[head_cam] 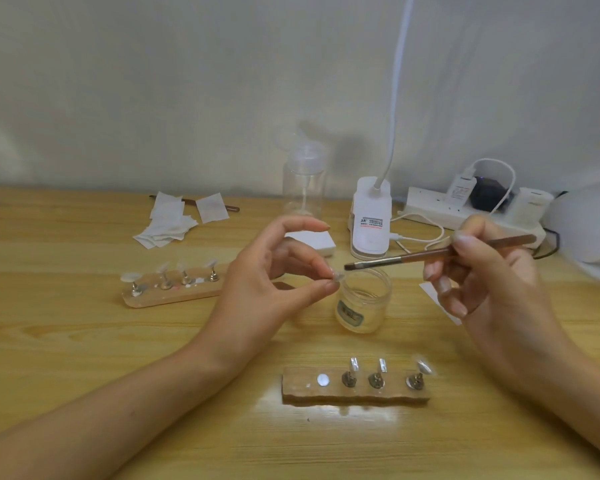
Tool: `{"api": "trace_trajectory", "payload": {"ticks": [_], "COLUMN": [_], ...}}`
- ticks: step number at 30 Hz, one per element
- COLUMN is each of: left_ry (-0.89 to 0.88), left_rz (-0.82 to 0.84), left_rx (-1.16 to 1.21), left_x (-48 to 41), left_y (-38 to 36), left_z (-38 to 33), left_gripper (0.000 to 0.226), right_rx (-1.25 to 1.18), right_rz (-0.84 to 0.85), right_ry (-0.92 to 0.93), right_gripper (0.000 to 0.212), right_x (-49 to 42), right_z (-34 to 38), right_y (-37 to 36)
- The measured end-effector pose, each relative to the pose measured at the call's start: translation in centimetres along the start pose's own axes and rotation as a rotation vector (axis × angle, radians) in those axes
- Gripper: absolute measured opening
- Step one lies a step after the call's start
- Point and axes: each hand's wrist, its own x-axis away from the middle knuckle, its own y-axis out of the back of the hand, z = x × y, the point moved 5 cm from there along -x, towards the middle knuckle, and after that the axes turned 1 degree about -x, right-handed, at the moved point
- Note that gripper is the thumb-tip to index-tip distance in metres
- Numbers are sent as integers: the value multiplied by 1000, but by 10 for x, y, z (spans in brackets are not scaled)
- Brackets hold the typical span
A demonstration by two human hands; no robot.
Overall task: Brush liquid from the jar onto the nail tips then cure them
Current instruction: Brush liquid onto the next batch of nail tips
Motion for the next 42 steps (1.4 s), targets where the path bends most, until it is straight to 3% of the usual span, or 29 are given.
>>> {"api": "trace_trajectory", "payload": {"ticks": [19, 25, 31, 37, 42], "left_ry": [-15, -10, -3, -1, -5], "left_rz": [14, 10, 24, 21, 36], "left_rx": [-39, -4, -15, 11, 5], "left_x": [0, 0, 0, 0, 0], "left_y": [-2, -3, -3, -4, -4], "left_z": [-1, -3, -2, -3, -1], "left_gripper": [49, 47, 46, 44, 46], "right_rx": [20, 50, 70, 77, 69], "right_rz": [-22, -149, -61, -158, -69], "right_ry": [-96, -83, -54, -49, -6], "right_gripper": [21, 22, 23, 25, 24], "right_x": [0, 1, 3, 3, 4], "right_z": [-15, -15, -12, -10, -7], "right_y": [-1, 10, 2, 8, 1]}}
